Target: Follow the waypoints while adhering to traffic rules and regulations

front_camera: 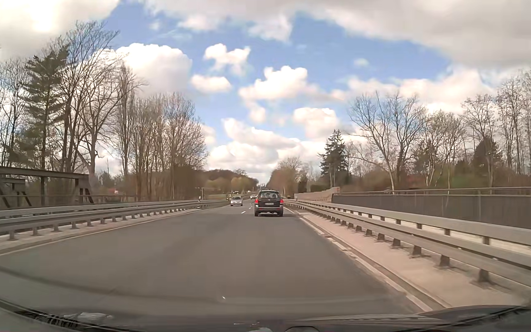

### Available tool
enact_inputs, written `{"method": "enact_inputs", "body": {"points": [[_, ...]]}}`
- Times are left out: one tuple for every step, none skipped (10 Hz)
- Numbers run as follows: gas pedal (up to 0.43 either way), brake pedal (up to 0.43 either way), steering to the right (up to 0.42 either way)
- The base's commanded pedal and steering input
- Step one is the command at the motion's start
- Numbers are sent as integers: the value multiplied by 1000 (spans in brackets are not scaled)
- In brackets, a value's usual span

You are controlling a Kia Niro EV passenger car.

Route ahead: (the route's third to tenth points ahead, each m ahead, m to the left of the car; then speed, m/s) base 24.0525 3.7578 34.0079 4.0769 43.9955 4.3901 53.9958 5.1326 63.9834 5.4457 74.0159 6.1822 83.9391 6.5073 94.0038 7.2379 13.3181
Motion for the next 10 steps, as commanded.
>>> {"method": "enact_inputs", "body": {"points": [[169,0,-1],[169,0,-1],[169,0,-2],[169,0,-2],[169,0,-2],[169,0,-2],[177,0,-2],[177,0,-2],[189,0,-2],[189,0,-2]]}}
